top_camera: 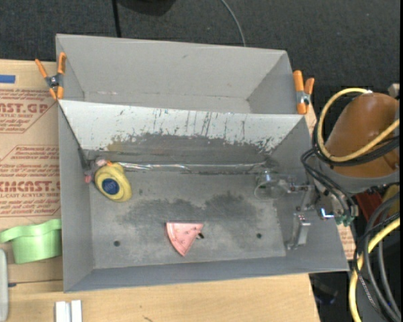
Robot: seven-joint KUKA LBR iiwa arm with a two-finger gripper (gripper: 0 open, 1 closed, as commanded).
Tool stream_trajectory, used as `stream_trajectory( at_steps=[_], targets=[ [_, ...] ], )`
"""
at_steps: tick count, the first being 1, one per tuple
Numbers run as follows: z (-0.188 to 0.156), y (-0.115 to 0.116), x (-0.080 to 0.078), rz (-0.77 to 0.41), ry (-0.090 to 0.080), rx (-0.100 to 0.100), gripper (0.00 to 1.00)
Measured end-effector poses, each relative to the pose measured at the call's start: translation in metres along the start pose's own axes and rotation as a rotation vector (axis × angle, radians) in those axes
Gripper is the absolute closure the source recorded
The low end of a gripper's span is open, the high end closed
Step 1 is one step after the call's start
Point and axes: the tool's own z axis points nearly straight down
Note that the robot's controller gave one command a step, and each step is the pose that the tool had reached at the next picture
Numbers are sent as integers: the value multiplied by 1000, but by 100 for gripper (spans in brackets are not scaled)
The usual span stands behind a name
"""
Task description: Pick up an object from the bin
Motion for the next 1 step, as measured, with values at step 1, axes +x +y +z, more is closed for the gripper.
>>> stream_trajectory(
  at_steps=[1],
  targets=[
    [-4,1,-2,-2,-7,1,0]
  ],
)
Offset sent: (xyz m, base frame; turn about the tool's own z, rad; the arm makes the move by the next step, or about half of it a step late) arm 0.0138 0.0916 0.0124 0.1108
